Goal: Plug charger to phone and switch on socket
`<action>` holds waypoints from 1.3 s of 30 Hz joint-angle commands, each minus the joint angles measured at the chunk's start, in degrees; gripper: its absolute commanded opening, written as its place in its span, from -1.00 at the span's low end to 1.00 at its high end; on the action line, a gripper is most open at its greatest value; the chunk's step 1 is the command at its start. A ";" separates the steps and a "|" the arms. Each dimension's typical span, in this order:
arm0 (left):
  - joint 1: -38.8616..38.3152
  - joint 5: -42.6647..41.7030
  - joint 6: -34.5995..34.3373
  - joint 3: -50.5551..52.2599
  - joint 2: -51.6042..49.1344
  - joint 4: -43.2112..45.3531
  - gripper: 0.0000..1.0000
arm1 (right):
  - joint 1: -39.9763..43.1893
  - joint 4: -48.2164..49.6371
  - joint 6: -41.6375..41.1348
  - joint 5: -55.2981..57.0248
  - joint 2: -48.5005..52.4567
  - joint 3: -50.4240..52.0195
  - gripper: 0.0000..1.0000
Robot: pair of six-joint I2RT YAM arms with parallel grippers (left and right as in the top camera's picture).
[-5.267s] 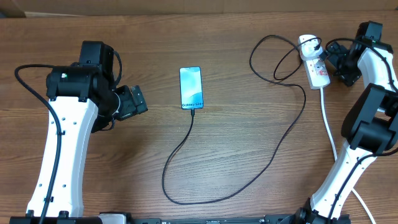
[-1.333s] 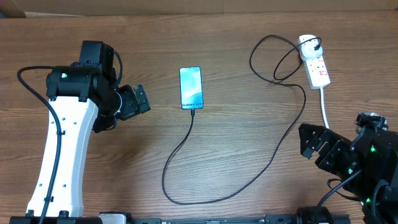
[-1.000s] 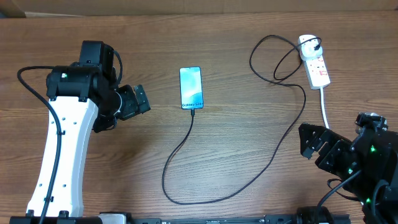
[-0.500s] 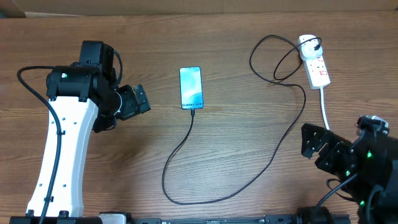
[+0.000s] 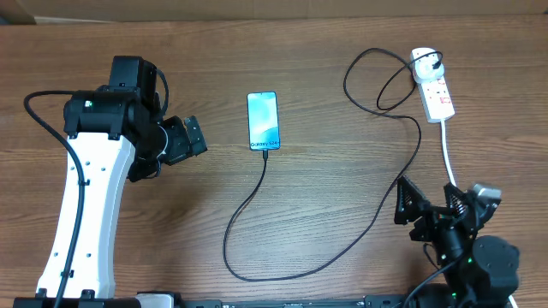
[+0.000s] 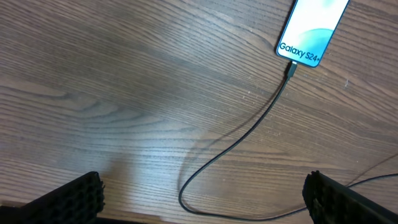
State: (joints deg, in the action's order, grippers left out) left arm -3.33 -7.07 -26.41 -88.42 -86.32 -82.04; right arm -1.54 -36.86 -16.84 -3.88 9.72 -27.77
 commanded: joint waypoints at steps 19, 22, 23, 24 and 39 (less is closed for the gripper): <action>0.33 -0.20 1.11 0.44 -0.13 0.04 0.99 | -1.64 36.30 6.05 -0.33 -9.60 24.74 1.00; 0.31 -0.22 1.11 0.44 -0.13 0.04 0.99 | -1.73 36.81 8.15 -0.33 -9.60 25.20 1.00; 0.31 -0.20 1.09 0.44 -0.13 0.04 0.99 | -1.73 36.85 8.20 -0.28 -9.60 25.46 1.00; 0.31 -0.20 1.11 0.44 -0.13 0.04 0.99 | -1.73 37.27 8.20 -0.28 -9.60 25.99 1.00; 0.33 -0.20 1.09 0.44 -0.13 0.04 0.99 | -1.77 32.44 13.00 -1.44 -9.60 27.32 1.00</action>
State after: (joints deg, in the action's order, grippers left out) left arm -3.33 -7.09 -26.41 -88.42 -86.32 -82.02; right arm -2.98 -4.40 -5.56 -4.91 0.80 -1.06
